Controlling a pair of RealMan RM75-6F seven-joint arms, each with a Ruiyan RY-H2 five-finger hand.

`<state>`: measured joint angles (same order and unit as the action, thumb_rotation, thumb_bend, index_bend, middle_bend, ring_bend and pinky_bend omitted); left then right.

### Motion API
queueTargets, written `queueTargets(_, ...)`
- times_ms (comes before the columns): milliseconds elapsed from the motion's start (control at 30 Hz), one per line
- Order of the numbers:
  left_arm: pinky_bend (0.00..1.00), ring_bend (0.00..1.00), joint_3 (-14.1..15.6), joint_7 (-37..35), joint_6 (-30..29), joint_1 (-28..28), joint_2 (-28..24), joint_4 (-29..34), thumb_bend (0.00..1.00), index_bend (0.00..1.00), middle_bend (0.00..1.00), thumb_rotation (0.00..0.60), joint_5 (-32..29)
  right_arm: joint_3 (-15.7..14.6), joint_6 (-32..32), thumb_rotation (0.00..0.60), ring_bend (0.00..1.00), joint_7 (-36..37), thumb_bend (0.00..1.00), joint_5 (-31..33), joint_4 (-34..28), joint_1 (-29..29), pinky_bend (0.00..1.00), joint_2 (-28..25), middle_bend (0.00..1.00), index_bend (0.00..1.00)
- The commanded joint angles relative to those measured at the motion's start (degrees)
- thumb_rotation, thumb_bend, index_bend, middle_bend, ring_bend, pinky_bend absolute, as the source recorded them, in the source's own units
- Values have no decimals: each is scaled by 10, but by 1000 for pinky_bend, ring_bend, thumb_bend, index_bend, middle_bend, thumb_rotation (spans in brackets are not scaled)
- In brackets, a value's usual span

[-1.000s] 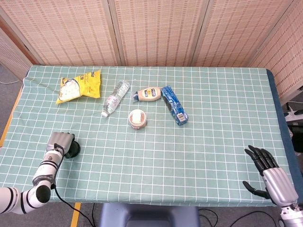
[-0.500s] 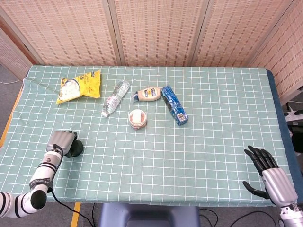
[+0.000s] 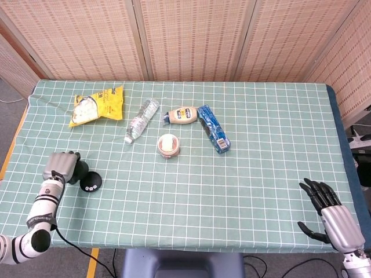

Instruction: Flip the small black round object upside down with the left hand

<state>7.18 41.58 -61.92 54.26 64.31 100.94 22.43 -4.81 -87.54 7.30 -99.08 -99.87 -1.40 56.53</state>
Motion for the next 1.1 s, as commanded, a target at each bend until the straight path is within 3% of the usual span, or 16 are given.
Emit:
queueTargets(33, 738, 465, -10, -15, 64, -16, 23, -82, 369, 443, 477, 600, -52, 0, -4, 600, 0, 3, 191, -1, 1, 1, 0, -1, 0, 0)
queueTargets(267, 717, 450, -7, -5, 81, -26, 28, -106, 371, 404, 443, 600, -47, -2, 0, 600, 0, 2, 191, -5, 2, 1, 0, 1, 0, 0)
queueTargets(400, 641, 411, -13, -14, 98, -30, 25, -102, 369, 119, 247, 600, -50, -3, 1, 600, 0, 6, 191, -4, 1, 0, 0, 2, 0, 0)
queueTargets(467, 584, 317, -16, -23, 100, -35, 22, -99, 369, 11, 65, 600, -39, -1, -1, 600, 0, 4, 191, -3, 1, 1, 0, 3, 0, 0)
queueTargets(533, 555, 228, -17, -24, 99, -37, 20, -96, 372, 0, 1, 600, -34, -2, -1, 600, 0, 4, 191, -3, 1, 2, 0, 3, 0, 0)
queueTargets(667, 538, 128, -19, -27, 104, -40, 15, -88, 374, 0, 0, 600, -33, -2, 0, 600, 0, 2, 191, -4, -1, 2, 0, 2, 0, 0)
queueTargets(867, 549, 96, -17, -25, 56, -53, -1, -41, 372, 0, 0, 600, 11, -4, 6, 600, 0, -3, 191, -3, -2, 1, 0, 3, 0, 0)
queueTargets(900, 538, 78, -19, -34, 44, -60, -5, -31, 370, 0, 0, 600, 31, -4, 6, 600, 0, -3, 191, -4, -2, 1, 0, 3, 0, 0)
queueTargets(967, 466, 14, -24, -88, -2, -95, -15, -5, 367, 0, 0, 600, 131, -3, 2, 600, 0, -2, 191, -7, 0, 1, 0, 4, 0, 0)
queueTargets(1033, 395, 0, -22, -191, -72, -156, -15, 21, 370, 0, 0, 600, 269, -1, -3, 600, 0, 2, 191, -11, 4, 1, 0, 6, 0, 0)
queueTargets(1100, 376, 0, 15, -304, -171, -241, -8, 40, 381, 0, 0, 600, 435, -3, 0, 600, 0, 3, 191, -9, 6, 0, 0, 4, 0, 0)
